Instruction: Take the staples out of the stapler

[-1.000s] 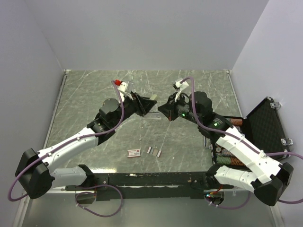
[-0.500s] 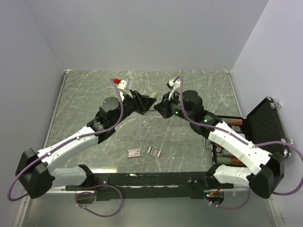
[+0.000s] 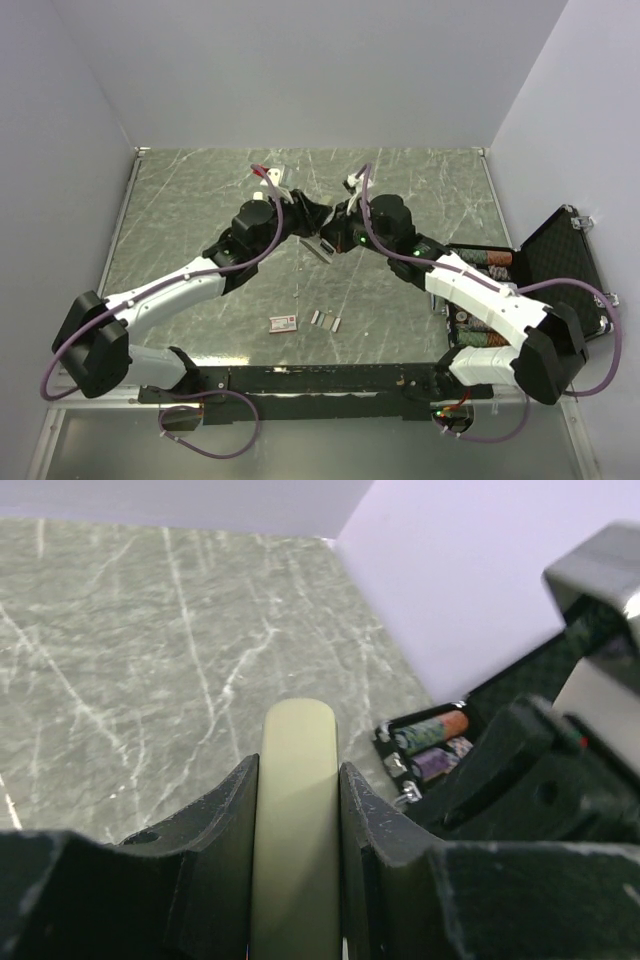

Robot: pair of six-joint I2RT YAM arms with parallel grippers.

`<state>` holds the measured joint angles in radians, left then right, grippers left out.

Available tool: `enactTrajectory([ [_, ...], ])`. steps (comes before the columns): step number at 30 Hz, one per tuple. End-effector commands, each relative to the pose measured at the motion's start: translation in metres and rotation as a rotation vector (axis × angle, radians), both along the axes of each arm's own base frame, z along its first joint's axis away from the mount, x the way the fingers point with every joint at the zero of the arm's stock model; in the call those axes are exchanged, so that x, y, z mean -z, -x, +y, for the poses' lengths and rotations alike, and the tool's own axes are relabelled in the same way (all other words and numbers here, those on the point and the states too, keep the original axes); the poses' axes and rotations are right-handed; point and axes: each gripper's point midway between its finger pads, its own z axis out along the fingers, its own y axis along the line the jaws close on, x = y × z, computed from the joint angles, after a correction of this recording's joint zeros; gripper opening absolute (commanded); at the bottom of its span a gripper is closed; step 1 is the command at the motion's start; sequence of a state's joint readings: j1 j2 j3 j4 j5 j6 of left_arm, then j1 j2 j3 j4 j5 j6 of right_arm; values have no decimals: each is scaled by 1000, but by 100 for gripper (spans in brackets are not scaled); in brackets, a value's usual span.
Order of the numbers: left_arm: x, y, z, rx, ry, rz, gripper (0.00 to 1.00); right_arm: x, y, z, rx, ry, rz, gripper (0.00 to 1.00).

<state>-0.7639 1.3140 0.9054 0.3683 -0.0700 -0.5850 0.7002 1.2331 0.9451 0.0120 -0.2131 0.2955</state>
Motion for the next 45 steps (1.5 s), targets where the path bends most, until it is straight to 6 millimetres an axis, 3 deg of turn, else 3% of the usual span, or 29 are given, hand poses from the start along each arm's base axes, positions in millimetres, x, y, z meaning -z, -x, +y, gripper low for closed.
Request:
enactTrajectory([
  [1, -33, -18, 0, -68, 70, -89, 1, 5, 11, 18, -75, -83, 35, 0],
  [9, -6, -30, -12, -74, 70, -52, 1, 21, 10, 33, -110, -148, 64, 0],
  [15, 21, -43, -6, -135, 0, -42, 1, 45, 8, 41, -133, -165, 108, 0],
  [21, 48, -50, -1, -174, -62, -32, 1, 55, 14, 52, -220, -253, 182, 0],
  [26, 58, -54, 0, -183, -87, -35, 1, 64, 18, 55, -250, -267, 222, 0],
  [33, 69, -55, 1, -193, -109, -21, 1, 70, 21, 57, -268, -274, 253, 0],
  [40, 59, -51, 5, -193, -105, -28, 1, 69, 18, 56, -253, -257, 247, 0],
  [45, 46, -44, 10, -187, -96, -37, 1, 64, 5, 32, -183, -247, 231, 0],
])
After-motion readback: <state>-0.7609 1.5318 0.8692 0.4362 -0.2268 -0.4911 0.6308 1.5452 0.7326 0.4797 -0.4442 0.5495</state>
